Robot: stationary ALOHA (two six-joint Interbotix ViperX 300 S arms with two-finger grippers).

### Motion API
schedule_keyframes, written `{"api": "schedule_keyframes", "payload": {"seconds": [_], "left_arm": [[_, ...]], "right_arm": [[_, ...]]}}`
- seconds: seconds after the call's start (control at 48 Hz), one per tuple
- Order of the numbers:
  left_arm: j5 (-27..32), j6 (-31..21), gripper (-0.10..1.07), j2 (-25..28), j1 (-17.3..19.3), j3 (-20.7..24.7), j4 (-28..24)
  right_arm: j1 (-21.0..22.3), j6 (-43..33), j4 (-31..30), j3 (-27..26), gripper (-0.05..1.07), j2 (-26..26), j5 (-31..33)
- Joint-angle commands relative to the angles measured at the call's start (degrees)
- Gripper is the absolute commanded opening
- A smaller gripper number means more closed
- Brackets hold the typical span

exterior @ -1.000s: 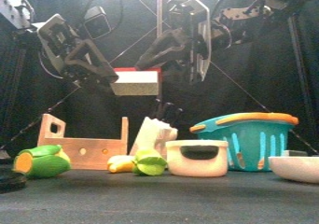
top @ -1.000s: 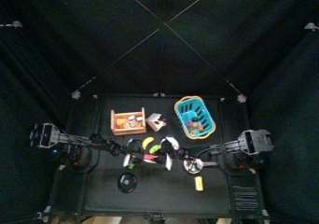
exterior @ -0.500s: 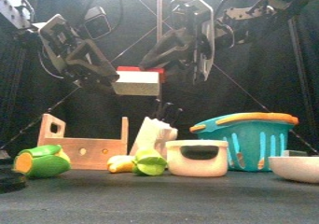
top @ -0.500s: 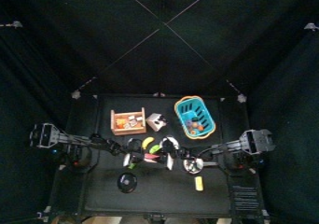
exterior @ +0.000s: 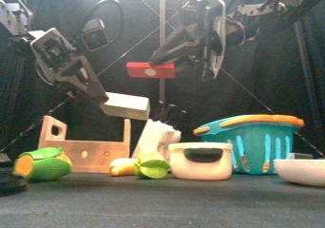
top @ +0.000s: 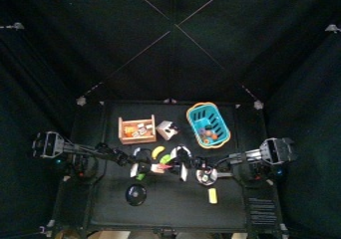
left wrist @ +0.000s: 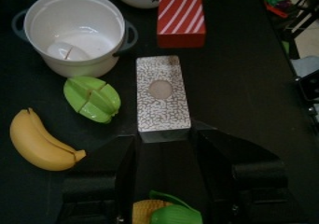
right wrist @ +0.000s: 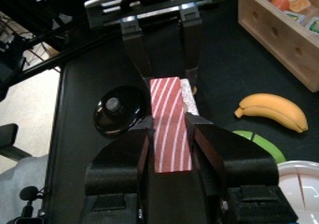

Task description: Disassemble salmon sushi

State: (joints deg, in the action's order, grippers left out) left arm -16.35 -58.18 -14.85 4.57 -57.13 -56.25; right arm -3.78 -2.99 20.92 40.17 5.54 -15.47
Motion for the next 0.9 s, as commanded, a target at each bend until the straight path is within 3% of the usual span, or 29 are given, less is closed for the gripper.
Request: {"api": "schedule_keyframes", "payload": {"seconds": [0.0,0.875], "left_arm": [[-0.3,0.1,0.54,-0.8,0.2,0.4,0.1],[-0.3,0.1,0.54,-1.8,0.6,-0.4,0.3]], "right_arm": [[0.1,0.1,0.3,0.1,0.59,2.5,-0.2],[0.1,0.1,0.7,1.5,0.59,2.7,-0.2]]}}
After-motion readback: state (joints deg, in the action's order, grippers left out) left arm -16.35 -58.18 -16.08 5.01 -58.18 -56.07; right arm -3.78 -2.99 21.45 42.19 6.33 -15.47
